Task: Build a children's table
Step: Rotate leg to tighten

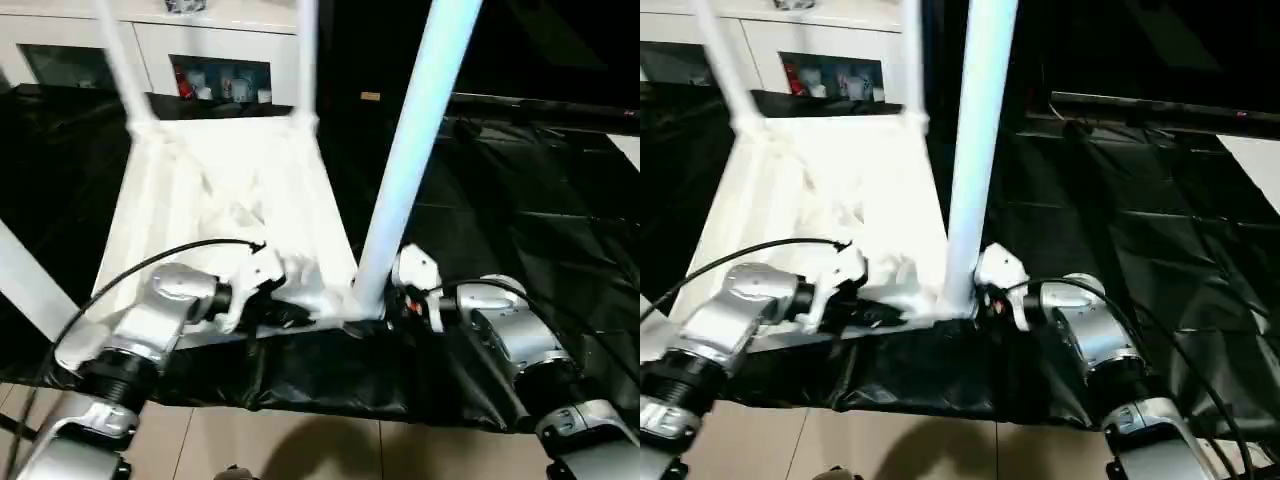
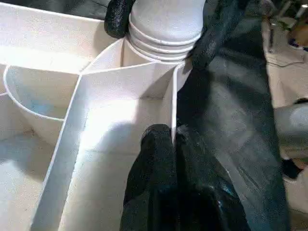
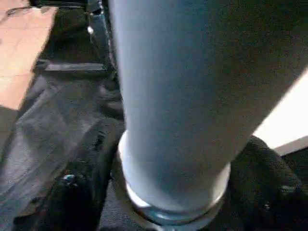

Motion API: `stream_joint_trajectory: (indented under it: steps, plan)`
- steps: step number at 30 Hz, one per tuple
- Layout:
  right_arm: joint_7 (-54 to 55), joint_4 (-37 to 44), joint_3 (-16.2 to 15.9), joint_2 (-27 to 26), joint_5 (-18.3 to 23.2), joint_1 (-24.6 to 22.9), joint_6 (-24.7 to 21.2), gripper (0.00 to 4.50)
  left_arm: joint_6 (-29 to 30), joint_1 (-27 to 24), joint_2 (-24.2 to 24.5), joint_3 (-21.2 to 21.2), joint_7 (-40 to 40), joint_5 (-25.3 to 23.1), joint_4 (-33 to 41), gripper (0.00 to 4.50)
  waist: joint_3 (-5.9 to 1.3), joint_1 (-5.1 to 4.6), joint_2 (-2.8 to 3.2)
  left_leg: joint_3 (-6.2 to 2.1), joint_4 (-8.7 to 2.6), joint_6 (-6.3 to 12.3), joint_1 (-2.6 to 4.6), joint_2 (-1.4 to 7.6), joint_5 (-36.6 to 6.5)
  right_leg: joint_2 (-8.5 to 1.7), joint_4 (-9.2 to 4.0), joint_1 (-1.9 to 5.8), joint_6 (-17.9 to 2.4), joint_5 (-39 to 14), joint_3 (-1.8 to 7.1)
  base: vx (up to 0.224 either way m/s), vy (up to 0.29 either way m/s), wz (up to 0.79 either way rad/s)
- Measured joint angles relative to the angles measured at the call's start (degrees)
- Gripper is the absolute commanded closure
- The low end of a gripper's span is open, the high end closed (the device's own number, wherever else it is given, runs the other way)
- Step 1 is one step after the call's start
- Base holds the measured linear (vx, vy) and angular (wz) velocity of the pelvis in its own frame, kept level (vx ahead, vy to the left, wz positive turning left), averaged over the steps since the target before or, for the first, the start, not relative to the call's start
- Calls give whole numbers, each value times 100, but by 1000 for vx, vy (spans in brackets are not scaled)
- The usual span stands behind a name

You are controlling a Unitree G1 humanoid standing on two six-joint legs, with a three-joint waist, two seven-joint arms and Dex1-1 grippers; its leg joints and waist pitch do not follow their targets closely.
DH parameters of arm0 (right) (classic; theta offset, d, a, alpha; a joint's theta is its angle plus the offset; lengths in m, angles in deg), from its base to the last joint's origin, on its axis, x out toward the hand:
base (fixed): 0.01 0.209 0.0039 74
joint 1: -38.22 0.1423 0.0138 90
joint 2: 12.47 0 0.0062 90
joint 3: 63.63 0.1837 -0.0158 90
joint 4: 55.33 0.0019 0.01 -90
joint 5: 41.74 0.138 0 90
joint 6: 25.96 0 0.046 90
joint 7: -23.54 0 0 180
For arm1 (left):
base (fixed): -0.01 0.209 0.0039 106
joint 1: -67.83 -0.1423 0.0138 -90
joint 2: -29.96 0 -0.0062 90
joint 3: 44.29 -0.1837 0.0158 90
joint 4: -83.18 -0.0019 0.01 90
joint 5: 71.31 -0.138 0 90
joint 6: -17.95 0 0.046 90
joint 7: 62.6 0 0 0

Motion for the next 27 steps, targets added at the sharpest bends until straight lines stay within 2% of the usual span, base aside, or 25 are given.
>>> stream_joint_trajectory:
  steps: [6, 11, 14, 19, 27]
  plan:
    - [-155, -35, -22, -18, 58, 30, -5, 169, -26, 21, 94, -13, -160, 3, 1, 450, 21, 12, -38, 0, 6, 0, 1, 1, 0, 0, 5, 0, -4, 2, 0, 0, 0, 0]
    - [-157, -49, -19, -99, 69, 22, -4, 178, -169, 22, 109, -25, -133, -3, -26, 450, 25, 14, -46, 0, 7, -1, 2, 2, 1, 0, 7, 0, -5, 3, 0, 0, 0, 0]
    - [81, -50, 95, -201, 76, -59, 1, 178, -270, 25, 37, -2, 43, -24, -74, 450, 26, 11, -47, 0, 9, -2, 7, 2, 3, 0, 13, 2, -9, 6, 0, 0, 0, 0]
    - [1283, -218, 482, -540, 30, -128, -89, 180, -359, 104, -297, 132, 932, -242, -247, 450, 29, -6, -58, -1, 22, -2, 15, 1, 4, 0, 9, 9, -4, 14, 4, 0, 0, 0]
    - [3520, -251, 916, -1340, -235, -168, -380, 181, -22, 111, -874, 242, 2201, -626, -168, 450, 18, -138, -47, 3, 17, -3, 24, -1, 4, 0, 4, 28, 17, 4, 11, 0, 0, 0]
